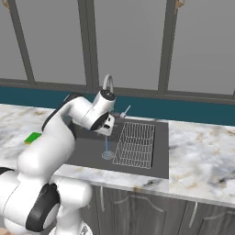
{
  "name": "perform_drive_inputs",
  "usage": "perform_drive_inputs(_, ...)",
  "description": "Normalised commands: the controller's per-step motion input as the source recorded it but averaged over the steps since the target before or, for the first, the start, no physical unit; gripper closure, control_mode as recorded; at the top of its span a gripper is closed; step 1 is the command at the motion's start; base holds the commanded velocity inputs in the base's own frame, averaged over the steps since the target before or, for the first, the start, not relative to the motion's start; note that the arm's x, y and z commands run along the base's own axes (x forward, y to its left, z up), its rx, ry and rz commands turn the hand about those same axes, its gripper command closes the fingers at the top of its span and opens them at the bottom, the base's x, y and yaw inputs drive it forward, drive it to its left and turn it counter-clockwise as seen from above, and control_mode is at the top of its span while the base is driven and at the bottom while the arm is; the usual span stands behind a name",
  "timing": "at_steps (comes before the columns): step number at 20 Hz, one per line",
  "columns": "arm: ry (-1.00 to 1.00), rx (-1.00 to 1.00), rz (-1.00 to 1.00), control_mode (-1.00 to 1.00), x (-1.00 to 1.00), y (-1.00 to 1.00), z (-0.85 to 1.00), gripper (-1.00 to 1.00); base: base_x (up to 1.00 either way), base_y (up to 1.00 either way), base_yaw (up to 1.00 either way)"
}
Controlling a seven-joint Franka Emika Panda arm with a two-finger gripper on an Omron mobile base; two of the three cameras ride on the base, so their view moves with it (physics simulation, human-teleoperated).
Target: Soak the sponge with water for a few seconds and then drop it inside the sink.
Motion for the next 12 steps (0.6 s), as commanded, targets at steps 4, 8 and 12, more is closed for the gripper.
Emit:
perform_drive_inputs(4,0.11,0.00,0.06,-1.00,0.05,0.63,0.00,-1.00,0.00,0.00,0.00)
perform_drive_inputs(8,0.16,-0.01,0.04,-1.00,0.14,0.77,0.00,-1.00,0.00,0.00,0.00)
perform_drive_inputs(12,0.19,-0.01,0.03,-1.00,0.20,0.85,0.00,-1.00,0.00,0.00,0.00)
